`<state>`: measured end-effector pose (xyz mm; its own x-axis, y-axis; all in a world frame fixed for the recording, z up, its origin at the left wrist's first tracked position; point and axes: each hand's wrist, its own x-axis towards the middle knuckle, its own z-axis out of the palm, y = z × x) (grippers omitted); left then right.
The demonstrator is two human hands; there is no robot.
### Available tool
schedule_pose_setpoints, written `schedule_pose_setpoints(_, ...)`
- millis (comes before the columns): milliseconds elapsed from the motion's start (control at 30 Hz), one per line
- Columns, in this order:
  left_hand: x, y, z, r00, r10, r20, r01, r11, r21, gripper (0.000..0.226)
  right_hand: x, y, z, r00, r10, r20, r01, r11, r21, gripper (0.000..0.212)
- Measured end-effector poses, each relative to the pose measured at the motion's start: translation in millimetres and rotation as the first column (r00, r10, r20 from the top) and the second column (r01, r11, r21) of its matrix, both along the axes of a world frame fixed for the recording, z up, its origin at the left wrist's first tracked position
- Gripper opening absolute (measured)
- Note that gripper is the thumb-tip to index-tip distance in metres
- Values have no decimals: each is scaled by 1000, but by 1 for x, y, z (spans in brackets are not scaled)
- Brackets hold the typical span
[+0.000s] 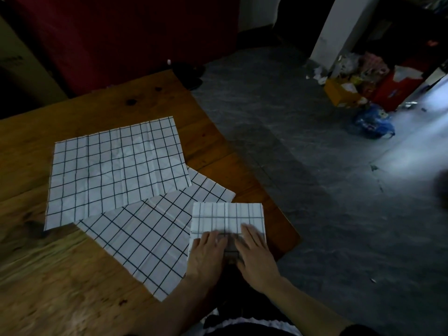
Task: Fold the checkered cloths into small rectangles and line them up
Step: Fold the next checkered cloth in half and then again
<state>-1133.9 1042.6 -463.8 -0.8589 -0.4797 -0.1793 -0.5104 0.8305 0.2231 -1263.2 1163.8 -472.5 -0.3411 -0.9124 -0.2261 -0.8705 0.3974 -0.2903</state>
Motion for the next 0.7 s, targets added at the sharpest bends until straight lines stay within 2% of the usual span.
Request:
schedule_pose_setpoints(200,9,-7,-1,999,-24,-21,23,999,-43,43,-16,14,-6,997,-70,45,69,997,20,74)
schedule_pose_setpoints(300,19,-17,-2,999,-27,-40,25,999,-29,47,-30,28,-6,993,-97,73,94,995,44,76)
schedule_pose_setpoints(500,42,-40,-5,993,-86,-77,87,996,9,61,-46,48,-3,991,-133,30,128,983,134,73)
schedule_pose_setpoints(700,45,-55,1,988,-151,-34,154,985,80,54,-54,56,1,981,-188,46,176,966,189,71)
